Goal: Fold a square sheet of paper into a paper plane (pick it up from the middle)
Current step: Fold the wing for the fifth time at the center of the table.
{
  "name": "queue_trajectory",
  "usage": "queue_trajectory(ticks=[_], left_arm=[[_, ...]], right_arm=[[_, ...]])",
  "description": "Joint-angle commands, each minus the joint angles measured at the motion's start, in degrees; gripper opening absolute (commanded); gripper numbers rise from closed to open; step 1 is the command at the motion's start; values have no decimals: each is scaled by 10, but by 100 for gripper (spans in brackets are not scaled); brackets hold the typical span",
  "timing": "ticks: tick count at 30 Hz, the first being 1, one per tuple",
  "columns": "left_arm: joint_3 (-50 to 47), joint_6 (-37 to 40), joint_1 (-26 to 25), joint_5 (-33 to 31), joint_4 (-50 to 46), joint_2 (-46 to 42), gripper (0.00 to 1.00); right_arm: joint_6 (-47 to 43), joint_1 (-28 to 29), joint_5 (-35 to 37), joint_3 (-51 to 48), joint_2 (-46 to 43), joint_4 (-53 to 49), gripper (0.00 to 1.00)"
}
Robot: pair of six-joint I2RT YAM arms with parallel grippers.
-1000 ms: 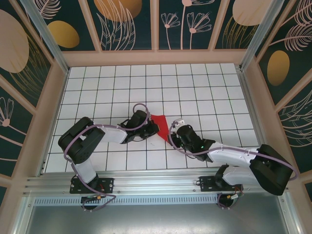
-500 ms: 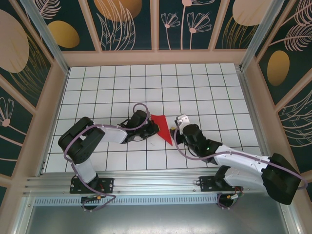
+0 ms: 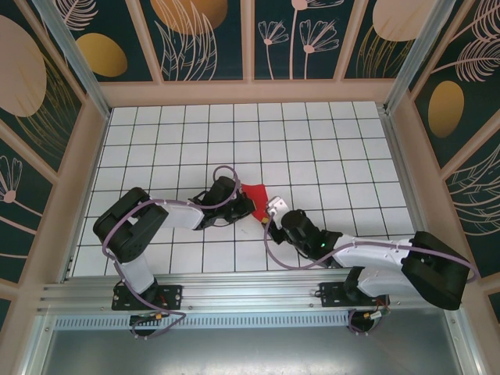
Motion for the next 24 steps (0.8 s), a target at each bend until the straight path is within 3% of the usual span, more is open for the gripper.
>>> queue_trajectory(ticks=[1,9,24], left_arm=[[13,8,-2,6,-11,-7,0],[18,7,-3,7,-17,-7,0],[23,7,-2,8,-29,-10,0]], right_arm=[[-35,9,9,-8,5,30,36],[-61,8,-9,-48,-32,57,37],[-111,16,52,19,139,118,39]])
